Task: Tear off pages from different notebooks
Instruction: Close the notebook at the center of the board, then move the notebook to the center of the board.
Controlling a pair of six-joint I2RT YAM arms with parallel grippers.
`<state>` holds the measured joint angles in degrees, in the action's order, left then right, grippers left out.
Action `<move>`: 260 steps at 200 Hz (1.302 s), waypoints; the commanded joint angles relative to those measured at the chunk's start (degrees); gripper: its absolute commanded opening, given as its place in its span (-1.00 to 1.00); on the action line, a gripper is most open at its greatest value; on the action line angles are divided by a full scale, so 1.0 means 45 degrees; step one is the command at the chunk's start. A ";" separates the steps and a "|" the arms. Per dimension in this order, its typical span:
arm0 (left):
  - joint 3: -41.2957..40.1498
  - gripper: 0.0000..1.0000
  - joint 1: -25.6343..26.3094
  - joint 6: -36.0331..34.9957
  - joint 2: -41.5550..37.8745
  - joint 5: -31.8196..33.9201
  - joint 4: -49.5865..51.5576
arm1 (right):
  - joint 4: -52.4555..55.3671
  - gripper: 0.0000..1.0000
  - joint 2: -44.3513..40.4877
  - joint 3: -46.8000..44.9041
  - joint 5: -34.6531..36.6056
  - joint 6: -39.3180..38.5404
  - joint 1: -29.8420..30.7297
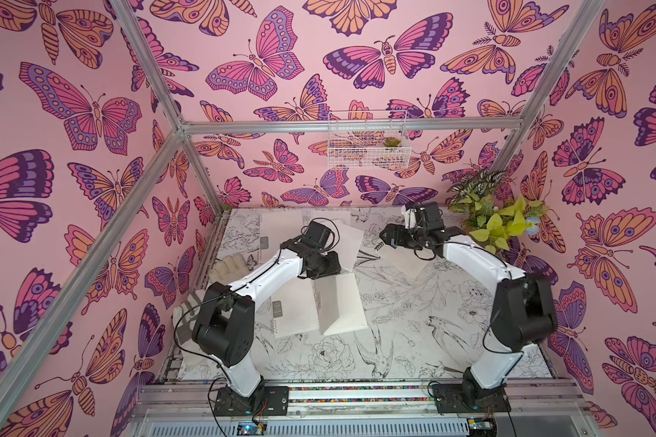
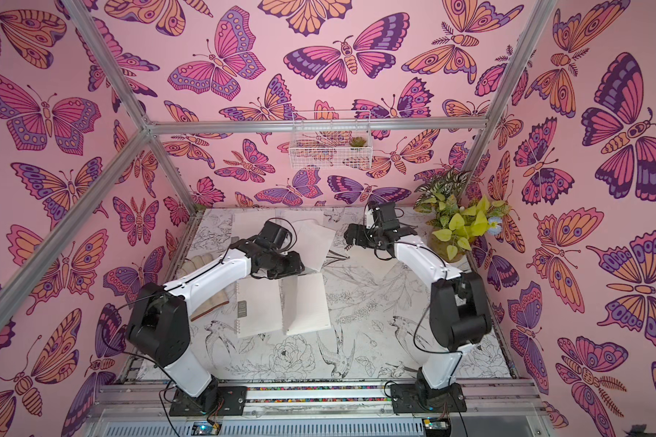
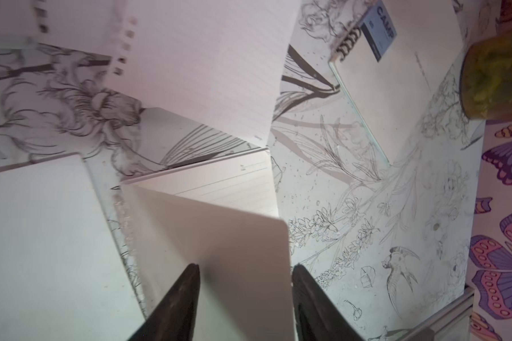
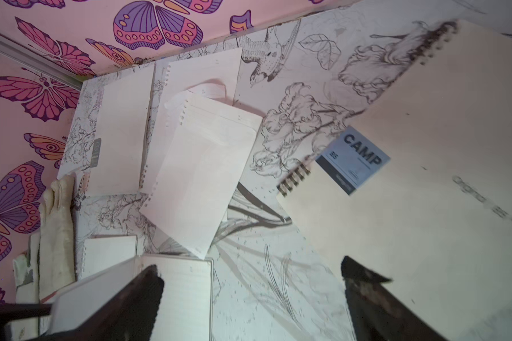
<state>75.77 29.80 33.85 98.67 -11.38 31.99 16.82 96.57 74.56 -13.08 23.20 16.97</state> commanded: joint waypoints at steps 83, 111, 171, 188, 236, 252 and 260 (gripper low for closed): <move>-0.5421 1.00 -0.5120 -0.0032 -0.5265 -0.0131 -0.1556 | -0.0707 0.87 0.2010 -0.0357 0.3141 -0.1608 0.7484; -0.6463 1.00 -0.6298 -0.0308 -0.6311 -0.0695 -0.1718 | 0.0460 0.72 0.4133 0.1560 0.4158 -0.1650 0.8378; -0.6744 1.00 -0.7090 -0.0685 -0.6115 -0.1568 -0.1952 | 0.2018 0.65 0.6149 0.3067 0.6179 -0.1432 0.8942; -0.6814 1.00 -0.7140 -0.0781 -0.6126 -0.1600 -0.1991 | 0.2452 0.64 0.6080 0.2744 0.7015 -0.0989 0.9002; -0.6867 1.00 -0.7354 -0.0937 -0.6136 -0.1757 -0.1992 | 0.2953 0.54 0.4690 -0.0310 0.8864 0.1534 0.8829; -0.6868 1.00 -0.7400 -0.0939 -0.6075 -0.1819 -0.1992 | 0.2744 0.52 0.4013 -0.1559 0.8624 0.2384 0.8712; -0.6861 1.00 -0.7418 -0.0976 -0.6046 -0.1841 -0.2008 | 0.2570 0.51 0.3598 -0.2231 0.8515 0.2787 0.8675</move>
<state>45.76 -3.01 30.83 70.78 -18.41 23.59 21.65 114.10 72.75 23.42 28.67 57.06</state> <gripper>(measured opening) 0.999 0.759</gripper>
